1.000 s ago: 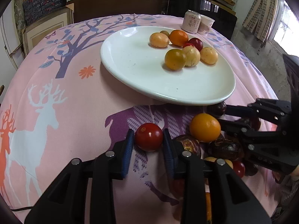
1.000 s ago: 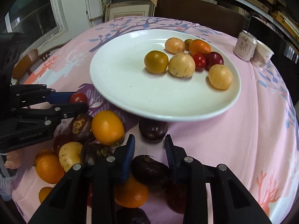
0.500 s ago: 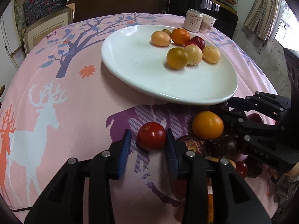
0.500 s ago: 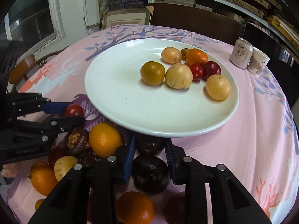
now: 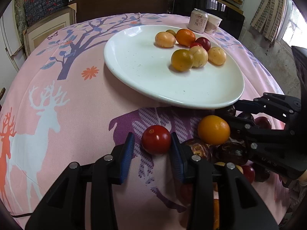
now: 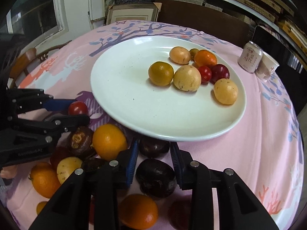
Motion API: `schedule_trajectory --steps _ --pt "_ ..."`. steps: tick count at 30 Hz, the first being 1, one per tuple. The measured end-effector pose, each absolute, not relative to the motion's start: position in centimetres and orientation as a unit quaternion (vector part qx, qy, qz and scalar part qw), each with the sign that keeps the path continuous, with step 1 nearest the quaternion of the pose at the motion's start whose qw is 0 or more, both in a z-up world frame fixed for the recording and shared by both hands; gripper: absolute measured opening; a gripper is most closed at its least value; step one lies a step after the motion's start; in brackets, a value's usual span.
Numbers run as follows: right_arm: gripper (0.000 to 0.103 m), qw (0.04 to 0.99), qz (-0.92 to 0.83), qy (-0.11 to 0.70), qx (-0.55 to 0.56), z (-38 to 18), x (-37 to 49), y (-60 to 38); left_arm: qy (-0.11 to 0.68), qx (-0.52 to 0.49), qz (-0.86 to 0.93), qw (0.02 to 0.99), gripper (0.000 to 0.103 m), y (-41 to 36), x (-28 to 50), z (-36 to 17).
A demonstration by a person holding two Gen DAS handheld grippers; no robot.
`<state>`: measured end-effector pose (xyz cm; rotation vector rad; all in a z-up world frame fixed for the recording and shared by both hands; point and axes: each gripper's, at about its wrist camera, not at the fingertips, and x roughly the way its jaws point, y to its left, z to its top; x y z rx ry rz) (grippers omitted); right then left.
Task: Organize fruits
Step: 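Hold the tomato in the left tool while the right tool grasps a dark purple plum, then carry the tomato and dark plum over the plate and open both tools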
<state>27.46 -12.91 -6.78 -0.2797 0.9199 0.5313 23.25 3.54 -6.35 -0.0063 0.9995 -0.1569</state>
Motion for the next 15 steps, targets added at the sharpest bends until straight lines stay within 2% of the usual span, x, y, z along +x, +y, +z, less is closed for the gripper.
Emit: schedule_trajectory --steps 4,8,15 --pt "0.032 0.835 0.270 0.450 -0.166 -6.5 27.2 -12.6 0.479 -0.003 -0.074 0.875 0.039 3.6 23.3 -6.3" --pt "0.031 0.824 0.290 0.469 -0.133 -5.6 27.0 -13.5 0.480 -0.002 -0.074 0.874 0.040 3.6 23.3 -6.4" --pt "0.031 0.850 0.287 0.433 -0.090 -4.4 24.7 -15.7 0.477 0.000 -0.073 0.876 0.040 3.6 23.2 -6.3"
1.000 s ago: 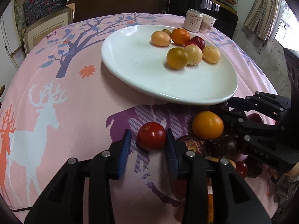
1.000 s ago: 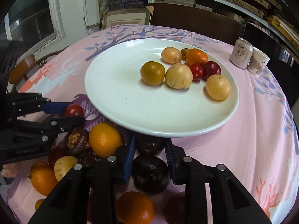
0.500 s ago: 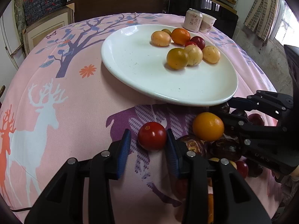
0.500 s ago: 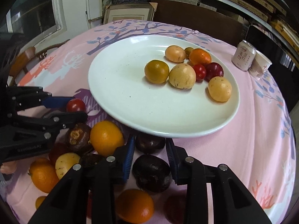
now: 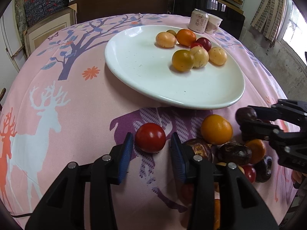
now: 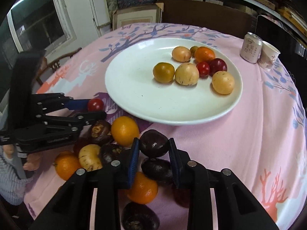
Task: Organize fruits
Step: 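Carry the tomato and dark plum over the plate and open both tools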
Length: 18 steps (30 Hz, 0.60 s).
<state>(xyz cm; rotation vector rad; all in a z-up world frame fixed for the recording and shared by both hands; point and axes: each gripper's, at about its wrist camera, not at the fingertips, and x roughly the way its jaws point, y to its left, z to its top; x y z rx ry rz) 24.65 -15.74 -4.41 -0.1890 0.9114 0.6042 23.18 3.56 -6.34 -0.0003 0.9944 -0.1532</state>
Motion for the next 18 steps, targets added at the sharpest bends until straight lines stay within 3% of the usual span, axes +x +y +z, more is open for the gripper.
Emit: schedule_trajectory --steps 3,7,18 --pt "0.031 0.866 0.286 0.408 -0.046 -3.9 23.9 -17.1 0.474 0.000 -0.075 0.877 0.040 3.5 23.2 -6.3" --pt "0.031 0.876 0.289 0.386 0.014 -4.2 23.9 -18.8 0.470 -0.002 -0.073 0.880 0.030 3.7 23.3 -6.3" --pt "0.031 0.894 0.270 0.353 0.061 -4.5 23.9 -21.6 0.436 0.004 -0.063 0.898 0.029 3.6 21.7 -4.5"
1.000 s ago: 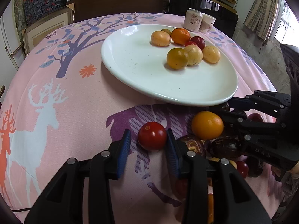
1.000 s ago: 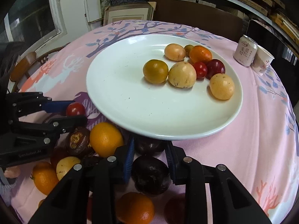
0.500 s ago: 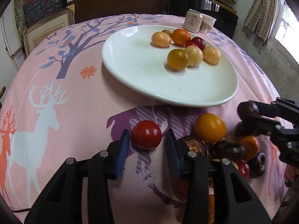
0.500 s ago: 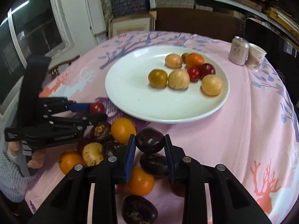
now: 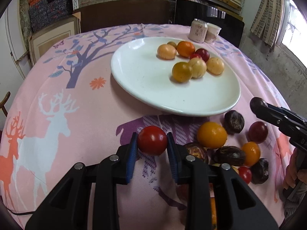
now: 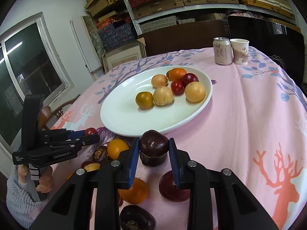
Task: Organize fruits
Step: 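Carry the tomato and dark plum over the plate and open both tools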
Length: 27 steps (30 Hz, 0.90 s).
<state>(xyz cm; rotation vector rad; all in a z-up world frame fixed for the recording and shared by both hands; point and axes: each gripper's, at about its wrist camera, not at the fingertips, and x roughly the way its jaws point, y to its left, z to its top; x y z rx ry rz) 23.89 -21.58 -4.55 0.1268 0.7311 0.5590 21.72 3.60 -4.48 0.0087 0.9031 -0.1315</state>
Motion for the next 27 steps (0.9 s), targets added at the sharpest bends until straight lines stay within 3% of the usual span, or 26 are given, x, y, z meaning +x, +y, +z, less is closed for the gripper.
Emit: schedule_trajectory --steps 7,14,25,26,27 --pt "0.032 0.904 0.261 0.329 0.079 -2.7 24.5 -22.6 0.391 0.009 -0.061 0.918 0.029 2.6 21.6 -1.7" --pt "0.032 0.917 0.249 0.306 0.058 1.9 28.4 -20.2 0.373 0.005 -0.033 0.927 0.029 1.7 27.0 1.6" --pt "0.033 0.907 0.250 0.339 0.027 -2.2 29.6 -17.8 0.407 0.024 -0.034 0.913 0.030 0.7 29.5 -2.1" --pt "0.035 0.908 0.248 0.335 0.028 -2.2 29.5 -17.9 0.406 0.025 -0.031 0.913 0.030 0.7 29.5 -2.2" --pt "0.047 0.910 0.246 0.332 0.032 -2.1 29.4 -18.0 0.402 0.025 -0.024 0.915 0.030 0.8 29.4 -2.2"
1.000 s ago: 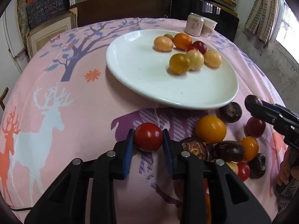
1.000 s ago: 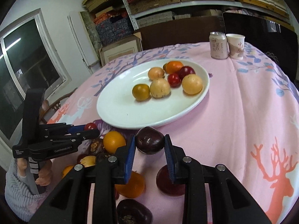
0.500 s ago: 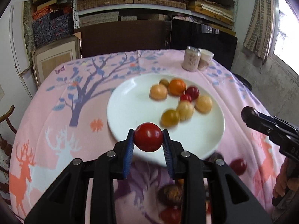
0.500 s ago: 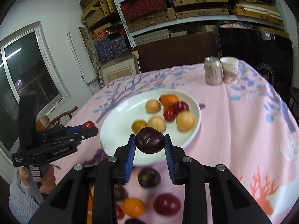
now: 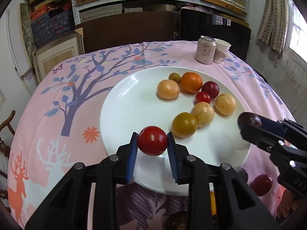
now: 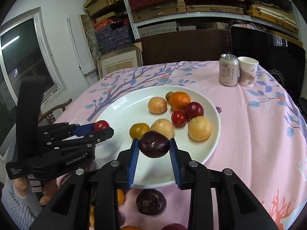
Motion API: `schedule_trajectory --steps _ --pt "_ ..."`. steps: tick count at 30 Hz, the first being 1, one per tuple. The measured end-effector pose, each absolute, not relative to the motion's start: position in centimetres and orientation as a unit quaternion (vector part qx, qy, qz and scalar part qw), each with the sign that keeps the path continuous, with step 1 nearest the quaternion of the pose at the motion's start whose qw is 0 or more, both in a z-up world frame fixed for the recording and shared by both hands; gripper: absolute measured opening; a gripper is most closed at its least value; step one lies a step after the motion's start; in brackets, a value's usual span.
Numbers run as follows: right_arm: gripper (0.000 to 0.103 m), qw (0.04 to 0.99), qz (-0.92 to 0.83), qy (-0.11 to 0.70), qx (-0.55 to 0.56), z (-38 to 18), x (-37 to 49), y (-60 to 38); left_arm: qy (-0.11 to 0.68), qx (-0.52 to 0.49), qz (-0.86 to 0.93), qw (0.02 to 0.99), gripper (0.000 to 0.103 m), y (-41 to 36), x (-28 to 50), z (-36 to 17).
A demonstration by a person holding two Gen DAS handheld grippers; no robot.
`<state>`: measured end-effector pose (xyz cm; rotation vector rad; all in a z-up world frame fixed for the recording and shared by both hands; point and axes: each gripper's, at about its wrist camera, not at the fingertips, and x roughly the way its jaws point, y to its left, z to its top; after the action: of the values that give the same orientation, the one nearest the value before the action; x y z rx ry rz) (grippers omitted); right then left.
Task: Organize fruits
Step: 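Carry the tomato and dark plum over the plate and open both tools, then move both open tools back toward the fruit pile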
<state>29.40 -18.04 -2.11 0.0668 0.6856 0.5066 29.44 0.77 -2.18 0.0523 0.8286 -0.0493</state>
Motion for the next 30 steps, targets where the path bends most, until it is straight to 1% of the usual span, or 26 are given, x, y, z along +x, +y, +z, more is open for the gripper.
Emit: schedule_trajectory --steps 1,2,3,4,5,7,11,13,15,19,27,29,30 --pt "0.060 0.912 0.241 0.329 0.036 -2.0 29.3 -18.2 0.402 0.026 -0.021 0.915 0.030 0.8 29.4 -2.1" --pt "0.061 0.914 0.238 0.326 0.038 -2.0 29.2 -18.4 0.402 0.027 -0.020 0.915 0.033 0.8 29.4 -2.2" --pt "0.061 0.915 0.237 0.325 0.039 -2.0 29.2 -18.5 0.400 0.026 -0.018 0.916 0.043 0.9 29.4 -2.2" --pt "0.061 0.914 0.239 0.326 0.043 -1.9 29.3 -18.7 0.396 0.026 -0.015 0.918 0.048 0.9 29.3 -2.1" --pt "0.062 0.913 0.239 0.326 0.048 -1.9 29.3 -18.9 0.393 0.028 -0.013 0.919 0.049 0.9 29.2 -1.9" --pt "0.068 0.913 0.237 0.326 0.056 -1.9 29.3 -19.2 0.389 0.029 -0.014 0.921 0.050 0.9 29.0 -1.7" --pt "0.071 0.914 0.231 0.327 0.068 -2.1 29.5 -19.8 0.387 0.030 -0.012 0.921 0.051 0.9 28.8 -1.6" --pt "0.077 0.914 0.228 0.327 0.079 -2.2 29.5 -20.2 0.387 0.032 -0.010 0.921 0.051 0.9 28.7 -1.6" --pt "0.080 0.915 0.222 0.327 0.085 -2.3 29.6 -20.5 0.386 0.033 -0.007 0.922 0.052 1.0 28.5 -1.6" --pt "0.082 0.914 0.215 0.332 0.095 -2.5 29.7 -20.8 0.383 0.034 -0.006 0.923 0.058 0.9 28.2 -1.5" --pt "0.083 0.915 0.207 0.335 0.094 -2.9 28.8 -21.0 0.379 0.030 -0.007 0.925 0.059 1.1 26.6 -1.2" --pt "0.083 0.916 0.200 0.335 0.095 -3.0 28.3 -21.3 0.379 0.028 -0.005 0.925 0.064 1.2 26.0 -1.2" --pt "0.085 0.918 0.197 0.332 0.096 -3.0 28.0 -21.5 0.378 0.028 -0.003 0.925 0.068 1.2 25.7 -1.2"
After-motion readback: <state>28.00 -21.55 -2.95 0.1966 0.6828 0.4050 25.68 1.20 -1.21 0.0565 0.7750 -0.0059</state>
